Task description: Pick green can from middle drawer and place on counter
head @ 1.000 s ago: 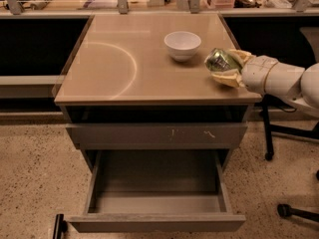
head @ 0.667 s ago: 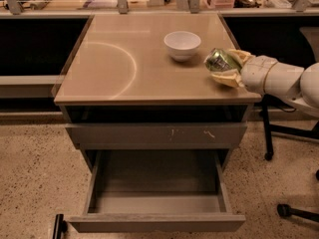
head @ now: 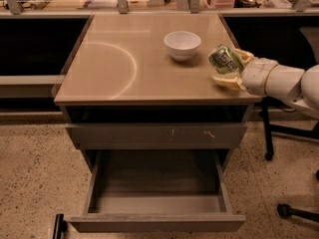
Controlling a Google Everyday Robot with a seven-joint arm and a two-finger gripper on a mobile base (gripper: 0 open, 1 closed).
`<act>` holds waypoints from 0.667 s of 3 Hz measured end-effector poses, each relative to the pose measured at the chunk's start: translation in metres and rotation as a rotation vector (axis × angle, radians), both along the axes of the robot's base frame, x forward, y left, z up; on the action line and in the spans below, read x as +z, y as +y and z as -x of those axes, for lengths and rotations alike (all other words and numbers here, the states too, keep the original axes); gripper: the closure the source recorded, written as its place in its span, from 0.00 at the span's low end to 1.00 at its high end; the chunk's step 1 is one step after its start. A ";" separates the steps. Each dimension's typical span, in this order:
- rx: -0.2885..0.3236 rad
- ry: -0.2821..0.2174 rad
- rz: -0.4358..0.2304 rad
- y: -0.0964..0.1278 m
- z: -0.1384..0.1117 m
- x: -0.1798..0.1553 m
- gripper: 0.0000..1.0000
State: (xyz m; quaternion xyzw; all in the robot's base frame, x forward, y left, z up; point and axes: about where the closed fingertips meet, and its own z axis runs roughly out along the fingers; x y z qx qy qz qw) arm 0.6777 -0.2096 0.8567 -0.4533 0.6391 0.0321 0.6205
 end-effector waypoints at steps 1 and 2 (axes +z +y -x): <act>0.000 0.000 0.000 0.000 0.000 0.000 0.00; 0.000 0.000 0.000 0.000 0.000 0.000 0.00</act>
Offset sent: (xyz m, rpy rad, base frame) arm 0.0000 0.0000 0.0000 0.0000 0.0000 0.0000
